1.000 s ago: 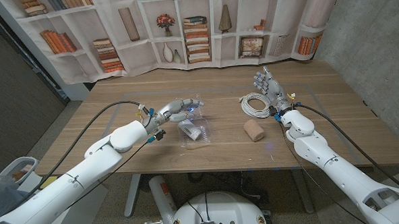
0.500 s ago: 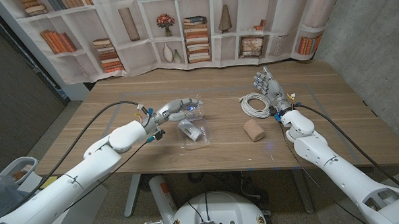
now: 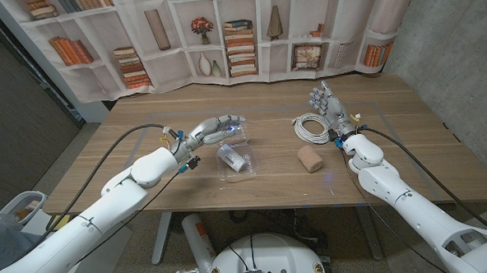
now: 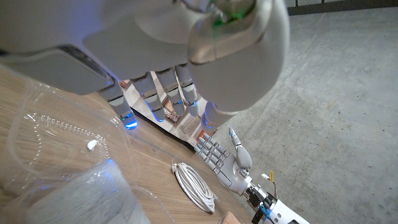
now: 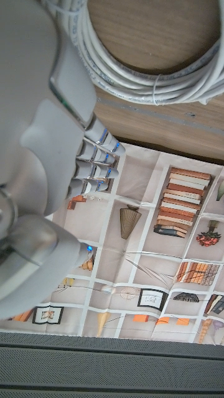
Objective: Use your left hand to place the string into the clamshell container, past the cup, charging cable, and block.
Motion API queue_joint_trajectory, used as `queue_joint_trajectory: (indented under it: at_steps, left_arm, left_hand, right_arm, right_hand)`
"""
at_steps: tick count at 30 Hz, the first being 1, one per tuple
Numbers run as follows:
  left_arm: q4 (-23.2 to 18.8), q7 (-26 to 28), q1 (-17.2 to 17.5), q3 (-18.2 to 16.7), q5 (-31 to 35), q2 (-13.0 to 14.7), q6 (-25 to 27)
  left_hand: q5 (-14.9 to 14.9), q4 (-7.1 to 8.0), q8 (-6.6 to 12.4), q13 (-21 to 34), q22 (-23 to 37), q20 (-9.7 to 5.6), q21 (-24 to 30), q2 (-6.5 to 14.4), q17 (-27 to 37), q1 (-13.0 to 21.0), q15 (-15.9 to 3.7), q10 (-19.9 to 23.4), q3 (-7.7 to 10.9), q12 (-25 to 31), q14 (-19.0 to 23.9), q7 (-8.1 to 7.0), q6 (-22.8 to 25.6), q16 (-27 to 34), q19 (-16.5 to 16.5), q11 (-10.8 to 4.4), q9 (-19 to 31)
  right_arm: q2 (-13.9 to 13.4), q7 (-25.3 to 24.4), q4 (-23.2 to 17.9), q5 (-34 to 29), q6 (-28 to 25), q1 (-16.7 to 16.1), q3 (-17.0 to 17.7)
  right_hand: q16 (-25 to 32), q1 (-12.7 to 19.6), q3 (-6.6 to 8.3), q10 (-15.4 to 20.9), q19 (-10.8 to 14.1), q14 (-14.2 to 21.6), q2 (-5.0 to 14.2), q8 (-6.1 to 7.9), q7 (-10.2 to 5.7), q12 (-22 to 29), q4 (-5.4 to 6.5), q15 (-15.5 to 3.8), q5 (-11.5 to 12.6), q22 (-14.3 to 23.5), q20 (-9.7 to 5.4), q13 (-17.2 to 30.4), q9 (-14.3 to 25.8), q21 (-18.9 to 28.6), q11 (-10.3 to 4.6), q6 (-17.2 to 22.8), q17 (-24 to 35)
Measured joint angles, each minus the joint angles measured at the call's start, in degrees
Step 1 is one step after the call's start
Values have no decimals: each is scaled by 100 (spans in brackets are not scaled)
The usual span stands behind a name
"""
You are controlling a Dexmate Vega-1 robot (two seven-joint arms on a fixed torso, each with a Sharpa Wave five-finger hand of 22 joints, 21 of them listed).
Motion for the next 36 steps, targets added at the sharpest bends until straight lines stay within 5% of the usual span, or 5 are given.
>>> queue_joint_trajectory:
  at_steps: [11, 36]
  left_arm:
    - [130, 12, 110, -179, -218, -215, -174]
    - [228, 201, 266, -423, -551, -533, -623]
  left_hand:
    - [-85, 412, -133, -108, 0, -12, -44, -93, -79, -650, 24, 39, -270, 0, 25, 52, -11, 1, 12, 83, 27]
    - [-85, 575, -312, -241, -1, 3, -19, -151, -182, -1013, 112, 100, -434, 0, 112, 81, -65, 23, 249, 143, 11]
  right_arm:
    - [2, -40, -31, -11, 15, -21, 2]
    - [-9, -105, -125, -31, 27, -54, 23]
  right_hand:
    - [0, -22, 0, 0, 0, 0, 22, 0, 0, 0, 0, 0, 0, 0, 0, 0, 0, 0, 0, 0, 0]
    - [0, -22, -17, 0, 0, -1, 22, 0, -30, 0, -17, 0, 0, 0, 0, 0, 0, 0, 0, 30, 0]
